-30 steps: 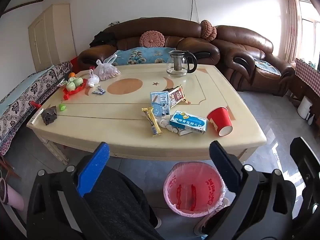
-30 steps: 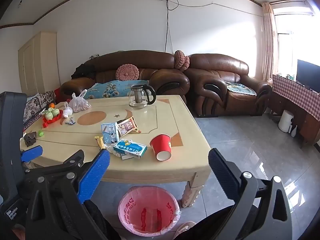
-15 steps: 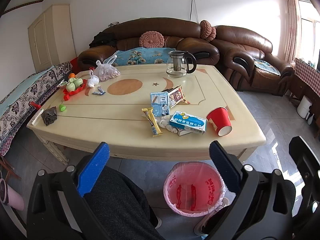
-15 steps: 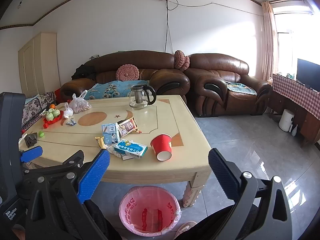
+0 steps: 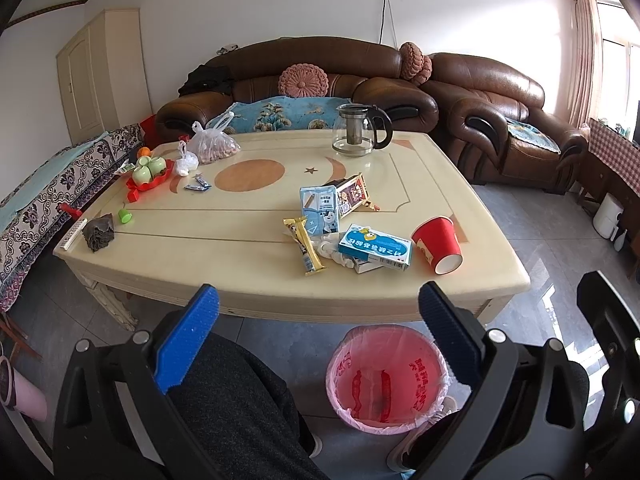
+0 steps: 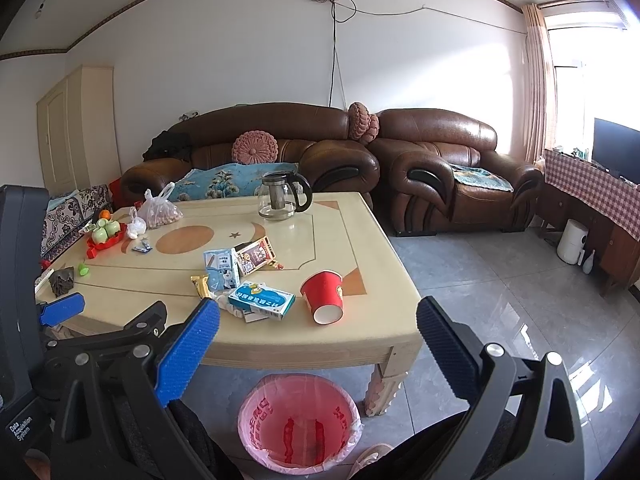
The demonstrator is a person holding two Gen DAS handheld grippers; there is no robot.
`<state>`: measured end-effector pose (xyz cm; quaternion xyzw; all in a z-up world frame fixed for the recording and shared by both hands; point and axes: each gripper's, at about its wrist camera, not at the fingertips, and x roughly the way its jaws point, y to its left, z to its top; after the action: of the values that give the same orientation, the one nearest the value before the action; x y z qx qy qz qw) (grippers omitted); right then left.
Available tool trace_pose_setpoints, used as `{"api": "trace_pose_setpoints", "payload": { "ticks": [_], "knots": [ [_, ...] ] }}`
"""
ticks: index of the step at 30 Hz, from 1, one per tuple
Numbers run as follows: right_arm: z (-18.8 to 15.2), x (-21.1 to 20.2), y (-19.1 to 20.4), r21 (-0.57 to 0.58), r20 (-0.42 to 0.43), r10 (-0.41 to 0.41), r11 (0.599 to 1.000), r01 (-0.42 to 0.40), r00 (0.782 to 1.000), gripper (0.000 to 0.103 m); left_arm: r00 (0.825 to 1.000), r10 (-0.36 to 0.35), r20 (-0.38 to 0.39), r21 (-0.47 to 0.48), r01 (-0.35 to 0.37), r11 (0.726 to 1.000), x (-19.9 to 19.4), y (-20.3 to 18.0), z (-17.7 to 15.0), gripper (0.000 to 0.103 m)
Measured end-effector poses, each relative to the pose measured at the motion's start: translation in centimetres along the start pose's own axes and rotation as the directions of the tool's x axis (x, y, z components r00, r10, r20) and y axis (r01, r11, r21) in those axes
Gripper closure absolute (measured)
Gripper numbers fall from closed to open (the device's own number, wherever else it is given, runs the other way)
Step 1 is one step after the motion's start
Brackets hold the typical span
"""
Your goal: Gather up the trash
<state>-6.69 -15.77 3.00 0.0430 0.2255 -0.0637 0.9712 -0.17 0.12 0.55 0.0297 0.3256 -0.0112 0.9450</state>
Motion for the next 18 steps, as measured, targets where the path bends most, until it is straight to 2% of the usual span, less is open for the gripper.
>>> {"api": "trace_pose_setpoints", "payload": {
  "ticks": [18],
  "knots": [
    [0.12,-0.21,0.00,0.001,0.005,0.001,1.000,-0.001,1.000,0.006,1.000,-0.002,0.000,-0.002,0.002,1.000,-0.11,-0.08,0.02,0.005]
  ]
}}
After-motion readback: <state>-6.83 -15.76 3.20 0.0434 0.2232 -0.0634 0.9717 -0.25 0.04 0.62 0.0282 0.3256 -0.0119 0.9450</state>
